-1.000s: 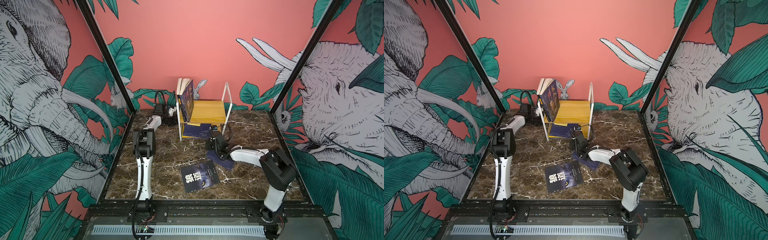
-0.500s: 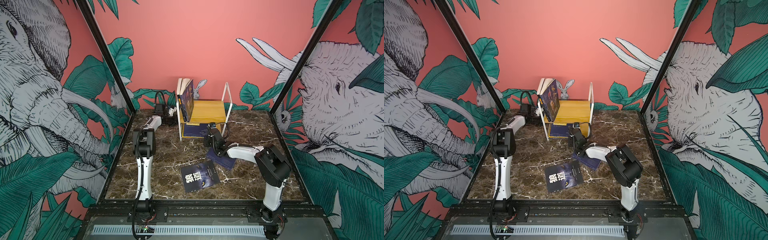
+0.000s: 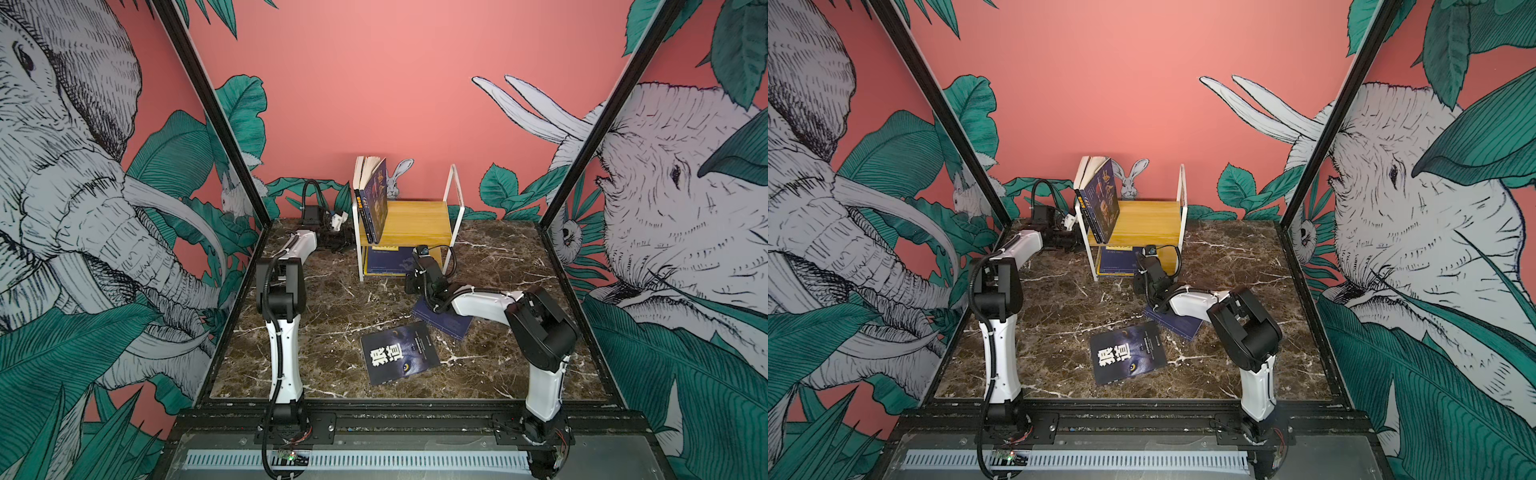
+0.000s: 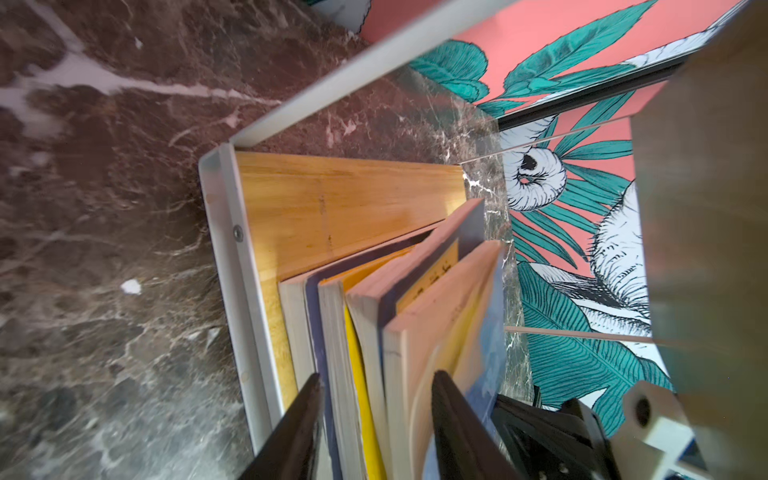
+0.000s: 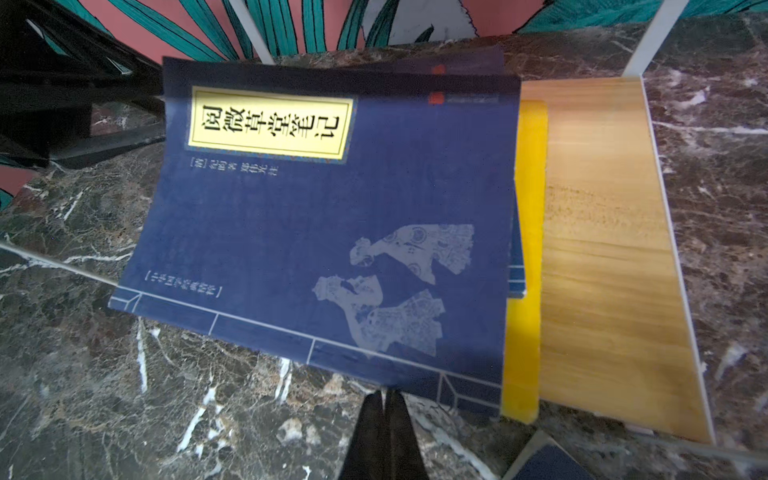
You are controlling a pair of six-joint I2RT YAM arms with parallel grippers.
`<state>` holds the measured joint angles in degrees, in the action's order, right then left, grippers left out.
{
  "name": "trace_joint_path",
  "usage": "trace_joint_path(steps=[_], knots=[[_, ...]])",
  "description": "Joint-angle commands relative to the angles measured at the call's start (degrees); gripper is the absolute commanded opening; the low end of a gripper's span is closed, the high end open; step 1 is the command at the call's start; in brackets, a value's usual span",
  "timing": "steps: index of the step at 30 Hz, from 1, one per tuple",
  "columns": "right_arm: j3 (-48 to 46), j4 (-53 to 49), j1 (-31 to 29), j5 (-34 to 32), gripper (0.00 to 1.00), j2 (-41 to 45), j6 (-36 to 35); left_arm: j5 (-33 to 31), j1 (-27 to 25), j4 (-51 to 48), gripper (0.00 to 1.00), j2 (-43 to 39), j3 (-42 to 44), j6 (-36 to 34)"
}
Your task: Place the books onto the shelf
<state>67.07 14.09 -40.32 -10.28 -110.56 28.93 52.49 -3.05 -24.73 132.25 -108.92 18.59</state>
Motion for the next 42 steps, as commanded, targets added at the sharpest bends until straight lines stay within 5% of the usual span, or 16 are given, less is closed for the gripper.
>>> trace_joint_path(steps=[1, 28, 42], knots=[[3.10, 2.56, 0.24, -0.28, 0.00, -1.96, 0.08, 1.59, 0.24, 0.50, 0.47, -4.34, 2.32, 0.48], [1.98, 8.23, 0.90, -1.78, 0.00, 0.44, 0.52, 6.80, -1.51, 4.41, 0.51, -3.03, 3.84, 1.91], [5.77, 9.10, 0.94, -1.20, 0.00, -4.45, 1.44, 7.34, -2.27, 4.55, 0.35, -0.62, 0.95, 3.06]])
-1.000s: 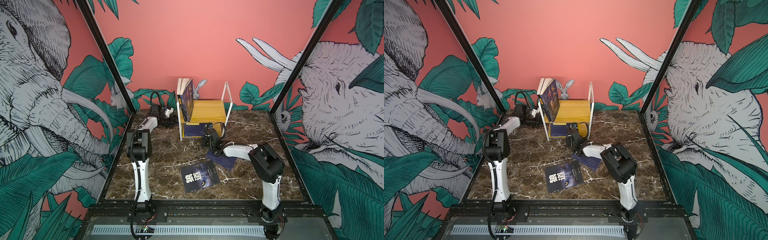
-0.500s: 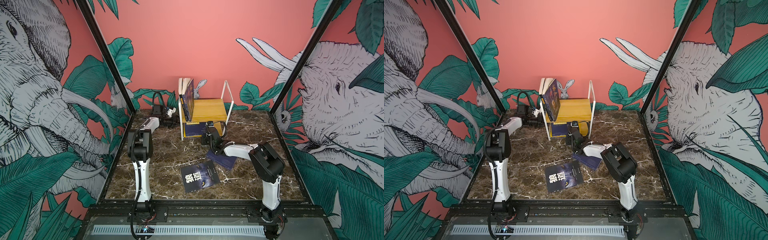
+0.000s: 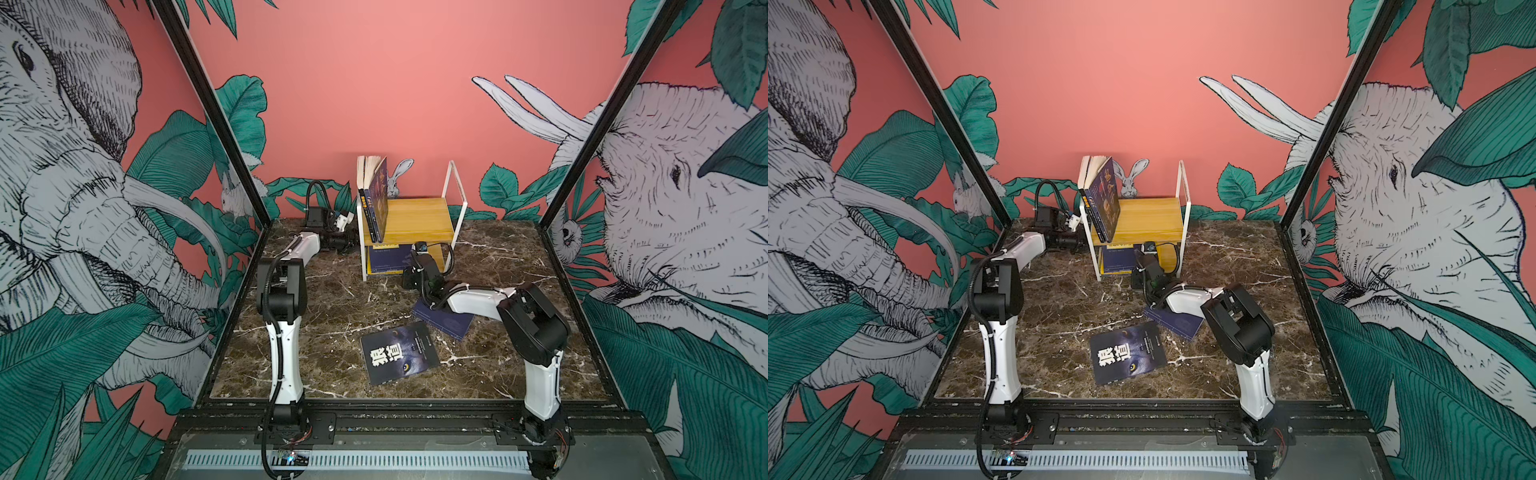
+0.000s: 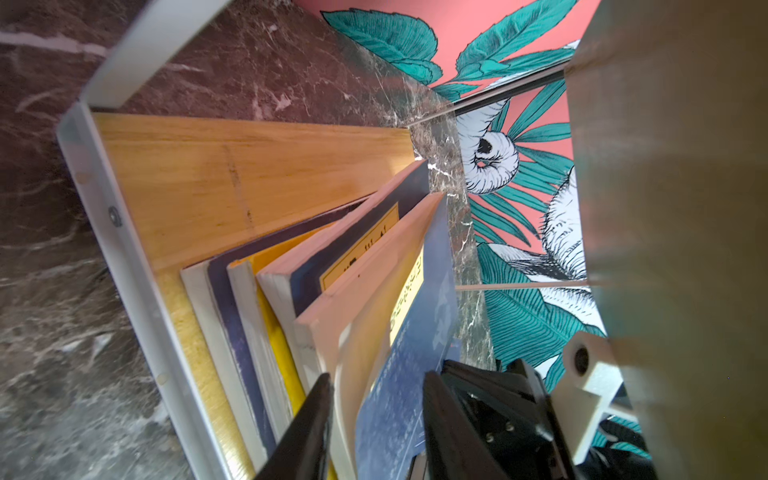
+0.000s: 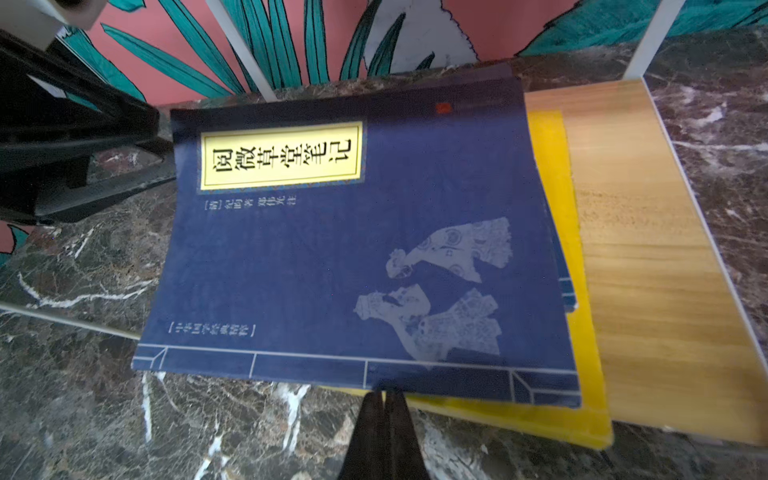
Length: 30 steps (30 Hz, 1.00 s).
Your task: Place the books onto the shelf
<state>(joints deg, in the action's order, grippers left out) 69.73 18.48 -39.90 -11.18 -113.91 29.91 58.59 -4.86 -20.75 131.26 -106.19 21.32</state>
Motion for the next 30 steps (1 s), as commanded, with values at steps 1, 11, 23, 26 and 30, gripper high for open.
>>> trace_joint_path(steps=[1, 11, 23, 26, 30], knots=[[3.50, 4.85, 0.53, -0.38, 0.00, -1.48, 0.50, 1.43, -0.48, 0.69, 0.34, 0.57, -1.98, 0.54], [4.98, 8.00, 0.53, -0.95, 0.00, -4.15, 0.91, 2.58, -1.09, 2.72, 0.32, 2.36, -3.67, 2.61], [-9.50, 17.85, 0.91, -1.38, 0.00, 7.31, -0.73, 1.33, -1.34, 4.01, 0.27, 3.99, -4.90, 4.76], [-16.27, 15.38, 2.75, 2.54, 0.00, 14.60, 1.23, 1.18, -1.31, 4.60, 0.25, 4.09, -4.83, 5.26], [-23.10, 8.47, 8.30, 8.02, 0.00, 24.86, 3.69, 1.60, -1.34, 6.24, 0.18, 4.46, -4.62, 7.02]])
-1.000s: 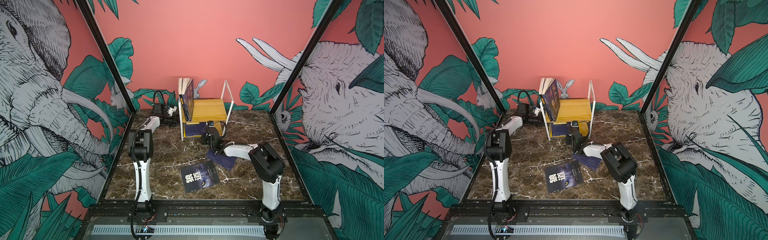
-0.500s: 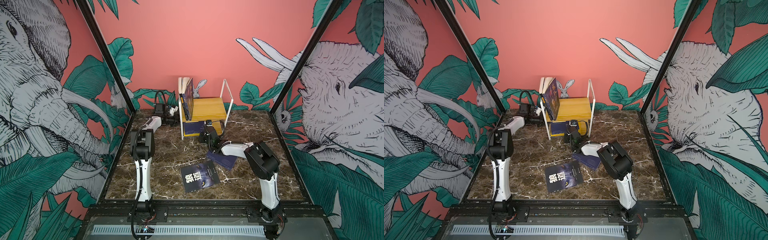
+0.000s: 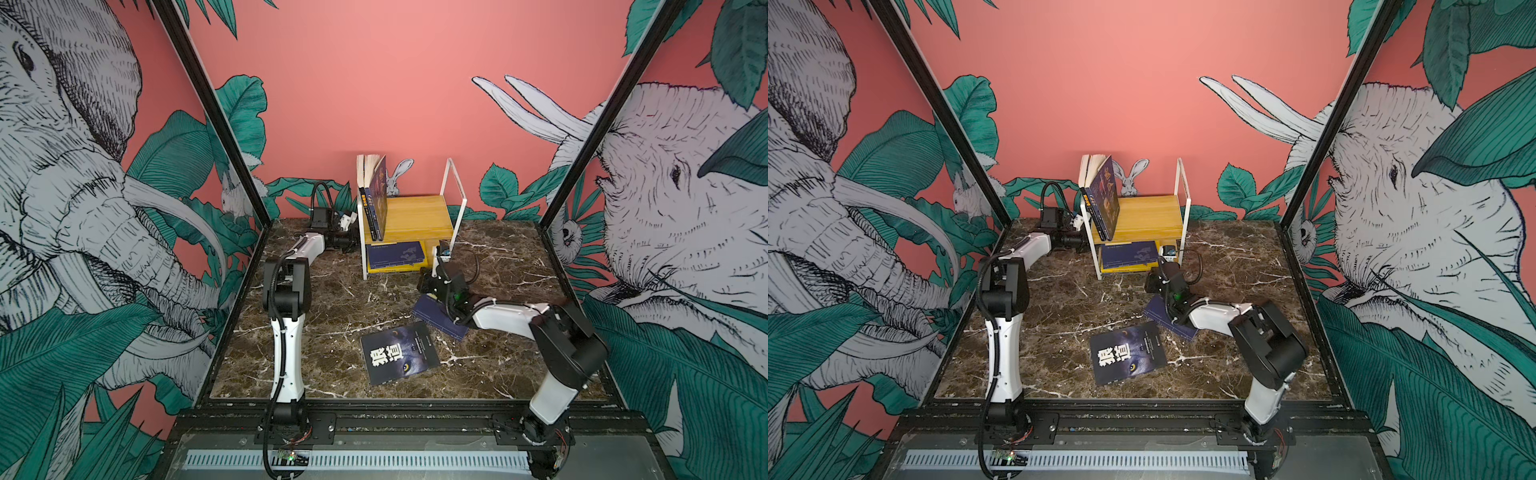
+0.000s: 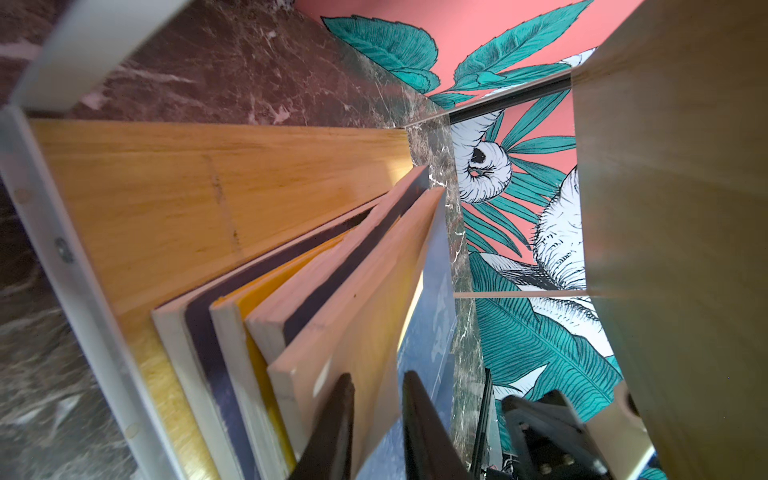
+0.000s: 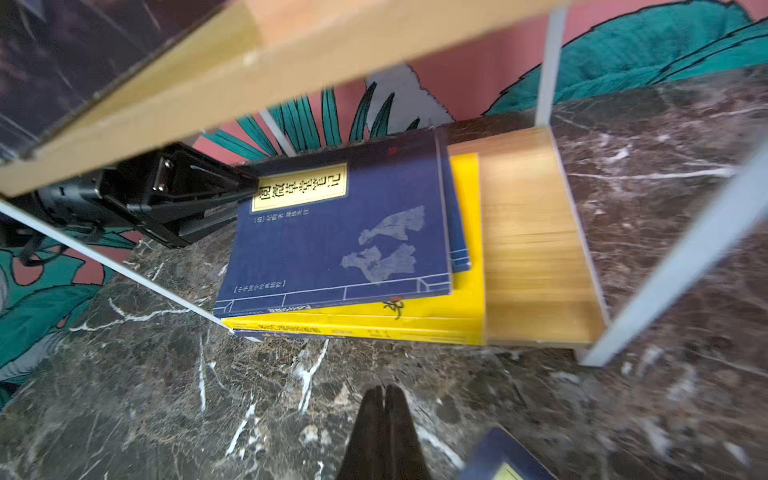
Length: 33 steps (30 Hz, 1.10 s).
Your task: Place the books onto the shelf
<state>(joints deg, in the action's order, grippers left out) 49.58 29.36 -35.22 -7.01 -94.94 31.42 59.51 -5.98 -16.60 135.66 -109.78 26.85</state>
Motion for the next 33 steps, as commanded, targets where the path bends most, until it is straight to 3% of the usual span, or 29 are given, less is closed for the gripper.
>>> trace_joint_path(steps=[1, 5, 9, 16, 30, 33], knots=[[-4.23, -4.42, 5.13, 4.23, 0.00, 8.38, 2.11, 0.95, -0.25, 2.72, 0.12, 0.26, -1.01, 2.05], [-6.98, -9.38, 9.04, 5.72, 0.00, 15.04, 0.20, 1.46, -0.17, 6.01, 0.00, 0.49, -0.30, 4.96], [-8.57, -10.17, 9.58, 6.20, 0.00, 17.11, 0.49, 2.06, -0.16, 11.77, 0.00, 0.49, 1.01, 9.43], [-12.36, -6.70, 9.03, 7.12, 0.00, 16.54, 3.91, 2.72, 0.40, 32.53, 0.00, 1.12, 5.76, 24.60], [-7.92, -2.00, 3.65, 3.34, 0.01, 9.58, 3.91, 3.78, 0.39, 16.84, 0.00, 2.01, 1.08, 14.19], [-6.47, 1.37, 1.62, 0.52, 0.15, 7.08, 4.48, 3.01, 0.68, 12.86, 0.18, 1.33, 0.18, 11.08]])
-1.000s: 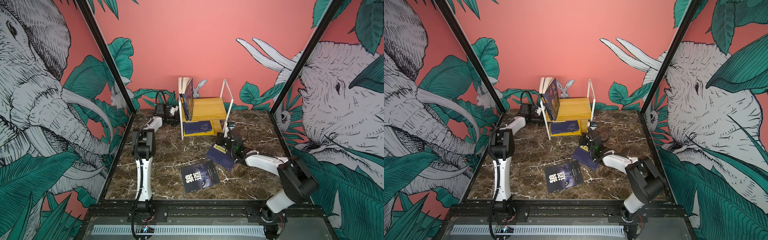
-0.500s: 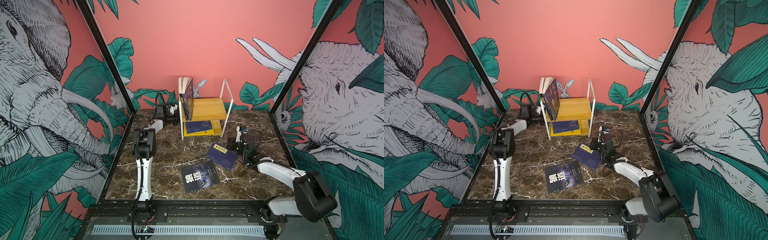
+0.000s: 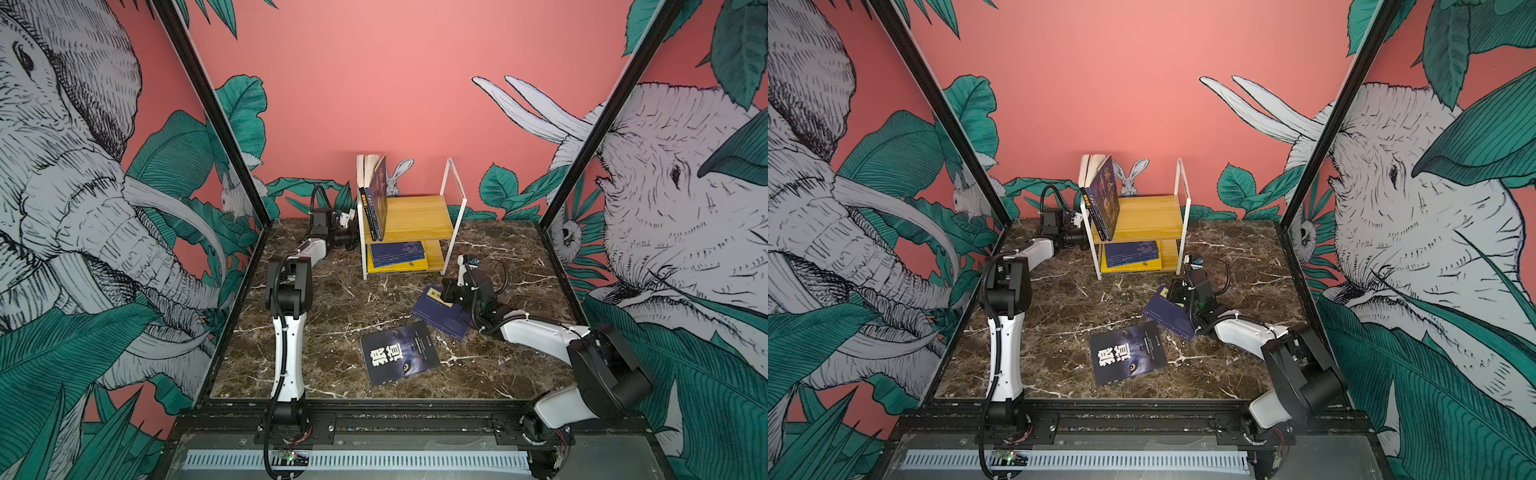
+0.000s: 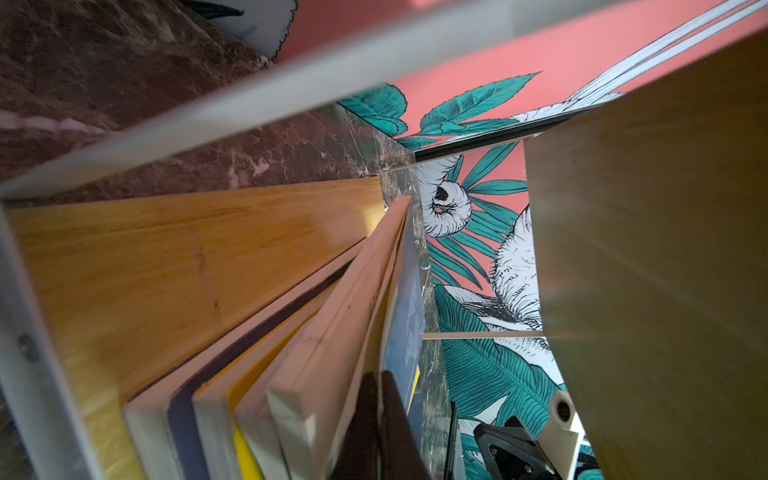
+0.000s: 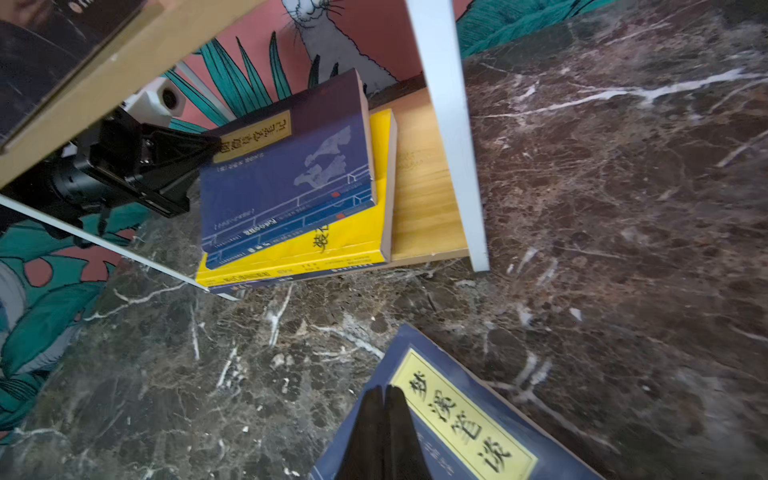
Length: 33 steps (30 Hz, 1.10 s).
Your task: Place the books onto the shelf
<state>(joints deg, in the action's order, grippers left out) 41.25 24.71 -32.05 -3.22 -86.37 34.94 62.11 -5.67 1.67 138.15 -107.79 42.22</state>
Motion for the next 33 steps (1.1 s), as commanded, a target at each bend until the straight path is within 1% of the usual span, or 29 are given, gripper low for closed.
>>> trace_joint_path(steps=[1, 2, 4, 8, 12, 13, 15, 19, 21, 23, 29, 33], knots=[[2.47, 7.43, -2.23, -4.24, 0.19, -2.49, 1.20, 0.22, 0.40, -6.53, 0.24, -1.42, -2.14, -4.99], [3.24, 8.59, -2.78, -4.84, 0.23, -3.89, 1.70, 0.08, 0.50, -7.18, 0.28, -1.63, -2.23, -5.43], [5.06, 10.03, -3.44, -5.89, 0.30, -7.12, 2.96, -0.05, 0.67, -7.75, 0.34, -2.24, -2.26, -5.80], [7.75, 13.41, -4.02, -8.21, 0.41, -12.11, 5.26, -0.30, 0.94, -9.52, 0.40, -3.70, -2.30, -7.09], [8.75, 17.83, -3.98, -10.09, 0.46, -15.83, 7.25, -0.89, 1.46, -11.38, 0.44, -5.62, -1.34, -8.98], [8.99, 18.47, -4.06, -10.75, 0.51, -16.47, 7.76, -0.92, 1.42, -11.88, 0.44, -6.05, -0.96, -9.37], [9.65, 19.41, -4.07, -11.81, 0.56, -17.76, 8.79, -0.96, 1.45, -13.26, 0.45, -6.40, -0.61, -10.36], [12.59, 16.59, -4.20, -14.40, 0.62, -19.32, 10.05, -2.50, 1.45, -16.68, 0.47, -6.49, -0.29, -12.76], [14.34, 14.32, -4.16, -15.37, 0.64, -19.58, 10.39, -2.89, 1.46, -16.91, 0.49, -6.43, 0.18, -12.71], [15.65, 14.05, -4.16, -15.13, 0.63, -20.34, 10.67, -3.18, 1.46, -17.13, 0.49, -6.40, 0.61, -12.77], [18.36, 16.78, -4.07, -15.75, 0.61, -24.37, 11.06, -2.15, 1.30, -15.48, 0.49, -4.95, -0.02, -10.79], [20.66, 18.37, -3.98, -16.35, 0.61, -26.89, 11.47, -1.81, 0.99, -15.64, 0.49, -4.49, -0.68, -11.12]])
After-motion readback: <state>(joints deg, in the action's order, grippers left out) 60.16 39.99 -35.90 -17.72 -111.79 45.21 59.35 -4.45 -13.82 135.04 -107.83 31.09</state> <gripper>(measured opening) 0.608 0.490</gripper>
